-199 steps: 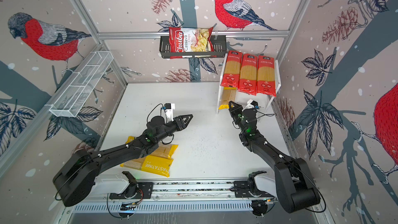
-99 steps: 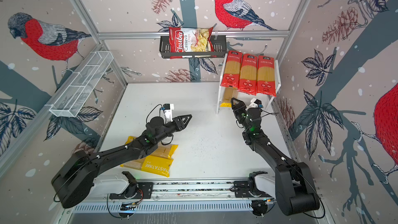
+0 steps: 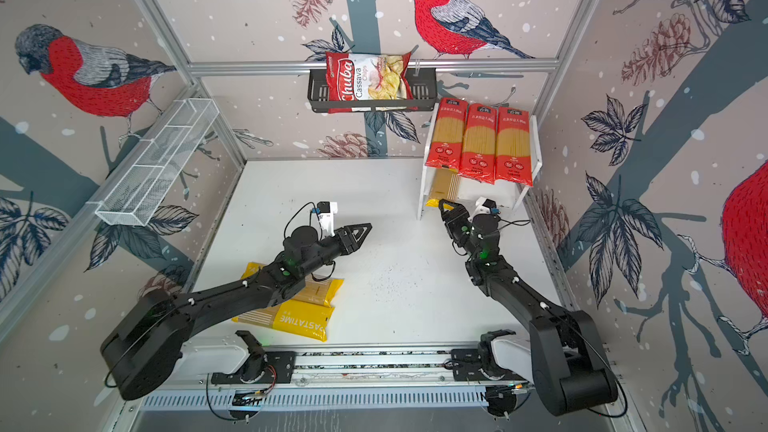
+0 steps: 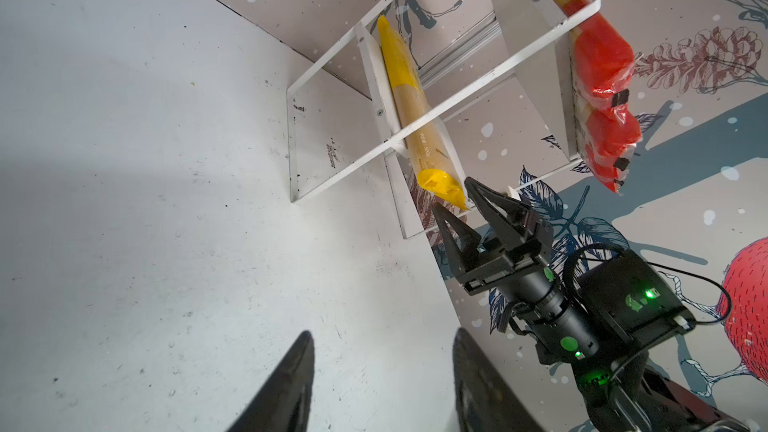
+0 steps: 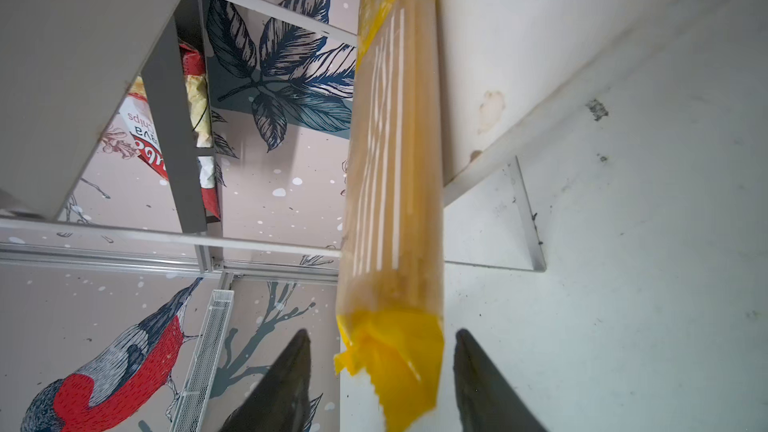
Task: Place and organize the pasta boxes and bags onto the shelf
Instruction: 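Open the right gripper and release the bag against the shelf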
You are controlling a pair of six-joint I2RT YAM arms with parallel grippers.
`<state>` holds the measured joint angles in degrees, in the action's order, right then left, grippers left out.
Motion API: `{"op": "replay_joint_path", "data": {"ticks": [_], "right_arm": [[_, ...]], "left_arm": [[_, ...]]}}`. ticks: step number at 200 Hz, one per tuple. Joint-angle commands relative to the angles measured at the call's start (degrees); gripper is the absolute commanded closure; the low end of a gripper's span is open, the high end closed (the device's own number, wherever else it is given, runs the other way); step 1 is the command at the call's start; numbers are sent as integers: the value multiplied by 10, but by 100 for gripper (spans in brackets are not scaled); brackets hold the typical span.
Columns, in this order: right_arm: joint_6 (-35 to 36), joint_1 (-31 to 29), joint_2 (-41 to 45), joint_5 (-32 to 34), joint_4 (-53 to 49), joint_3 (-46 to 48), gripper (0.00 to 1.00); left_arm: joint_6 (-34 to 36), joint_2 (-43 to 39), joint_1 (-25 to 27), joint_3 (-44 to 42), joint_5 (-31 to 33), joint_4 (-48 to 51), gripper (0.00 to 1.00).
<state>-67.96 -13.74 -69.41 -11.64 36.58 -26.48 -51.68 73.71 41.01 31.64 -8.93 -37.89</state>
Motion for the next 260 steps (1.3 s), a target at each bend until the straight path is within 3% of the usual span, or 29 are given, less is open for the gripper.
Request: {"op": "replay_joint_path", "data": {"ticks": [1, 36, 62, 122, 155, 200, 260], "right_arm": [[-7, 0, -20, 4, 44, -13, 52], [-11, 0, -40, 9, 79, -10, 52], [-10, 6, -50, 14, 84, -11, 46], [2, 20, -64, -25, 111, -13, 77], [20, 27, -63, -68, 109, -14, 87], [44, 35, -65, -137, 98, -24, 93], [36, 38, -90, -130, 112, -36, 88]], "left_arm": [[7, -2, 1, 3, 2, -5, 47], [13, -9, 1, 4, 8, 5, 47], [15, -5, 1, 7, 5, 3, 47], [19, -12, 1, 2, 10, 9, 47], [22, -15, 1, 3, 11, 14, 47], [24, -17, 1, 3, 13, 16, 47], [26, -23, 1, 4, 16, 24, 47]]}}
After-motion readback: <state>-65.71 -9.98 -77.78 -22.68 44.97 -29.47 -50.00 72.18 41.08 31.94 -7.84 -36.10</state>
